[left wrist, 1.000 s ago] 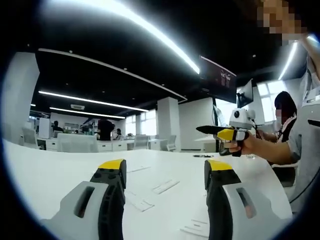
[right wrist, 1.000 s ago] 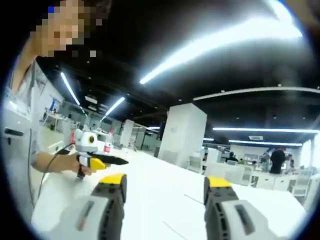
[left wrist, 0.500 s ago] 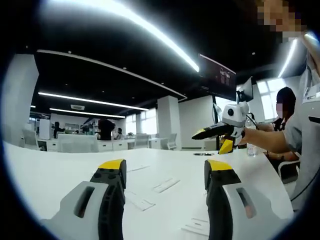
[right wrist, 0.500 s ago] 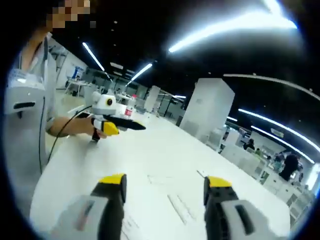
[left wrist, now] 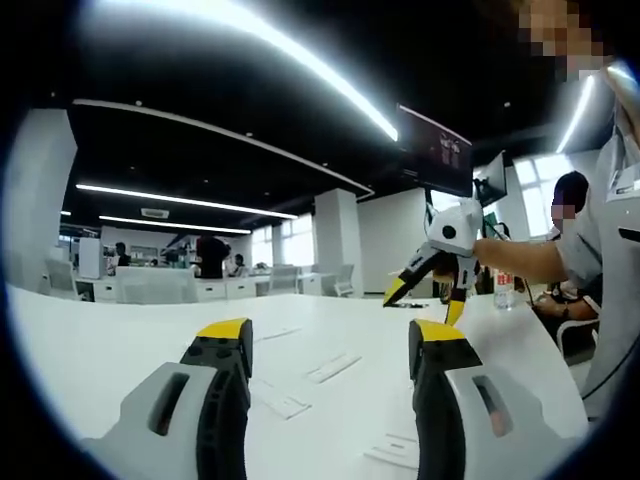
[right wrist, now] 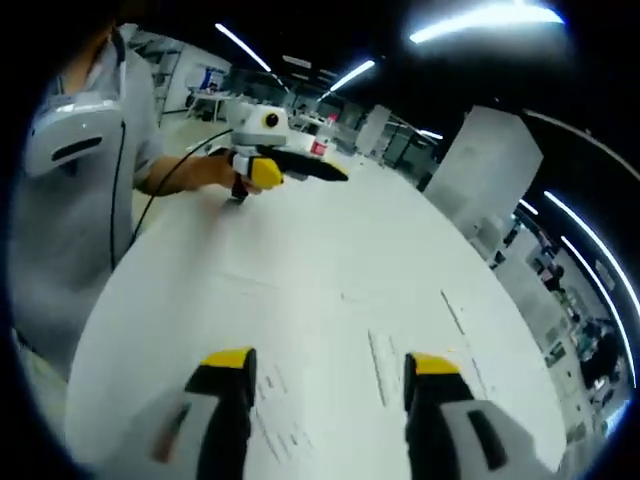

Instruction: Locate the socket holder cover, grip the socket holder cover, clip it into the socket holder slot.

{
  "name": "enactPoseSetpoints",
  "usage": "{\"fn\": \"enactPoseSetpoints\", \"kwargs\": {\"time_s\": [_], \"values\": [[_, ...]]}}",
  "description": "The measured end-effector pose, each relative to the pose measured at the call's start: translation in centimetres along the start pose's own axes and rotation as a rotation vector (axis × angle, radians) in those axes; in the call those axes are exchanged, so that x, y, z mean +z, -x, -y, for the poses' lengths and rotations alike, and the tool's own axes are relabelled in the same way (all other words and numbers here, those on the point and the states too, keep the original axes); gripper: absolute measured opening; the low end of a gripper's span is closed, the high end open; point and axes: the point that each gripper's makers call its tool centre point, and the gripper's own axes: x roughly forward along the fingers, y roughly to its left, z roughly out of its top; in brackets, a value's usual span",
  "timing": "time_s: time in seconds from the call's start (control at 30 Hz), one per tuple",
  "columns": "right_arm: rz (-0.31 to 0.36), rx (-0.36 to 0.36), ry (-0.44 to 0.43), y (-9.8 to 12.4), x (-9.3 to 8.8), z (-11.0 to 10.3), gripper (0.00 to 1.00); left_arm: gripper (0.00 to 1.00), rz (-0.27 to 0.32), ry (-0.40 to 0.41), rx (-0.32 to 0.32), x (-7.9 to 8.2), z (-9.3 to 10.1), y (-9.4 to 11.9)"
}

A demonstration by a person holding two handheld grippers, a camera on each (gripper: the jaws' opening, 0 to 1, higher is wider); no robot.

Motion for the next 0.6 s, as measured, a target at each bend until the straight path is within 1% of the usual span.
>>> {"fn": "enactPoseSetpoints", "kwargs": {"time_s": [0.1,0.2,0.27,0.4,0.5,0.53,0.6], "values": [[-0.068,0.071,0.011,-0.4,-1.1,-0.5,0.61,0.63,-0.004,0.000,-0.002,-0.1,0.0,0.0],[-0.130,0.118,0.036,-0.6,-2.0,-0.8,0.59,0.63,0.001,0.014,-0.009,-0.1,0.1,-0.1],[-0.158,0.146,0.039,-0.6,-2.3,-1.0,0.58,0.63,-0.003,0.015,-0.010,-0.2,0.1,-0.1],[-0.238,0.219,0.063,-0.8,-3.2,-1.5,0.57,0.63,-0.010,0.018,-0.012,-0.4,0.1,-0.2],[-0.285,0.249,0.083,-1.0,-3.8,-1.7,0.55,0.63,-0.017,0.016,-0.013,-0.5,0.2,-0.3],[-0.310,0.266,0.096,-1.1,-4.0,-1.9,0.55,0.63,-0.019,0.014,-0.013,-0.6,0.2,-0.3],[-0.329,0.280,0.111,-1.3,-4.2,-2.0,0.53,0.63,-0.021,0.013,-0.012,-0.6,0.1,-0.3]]}}
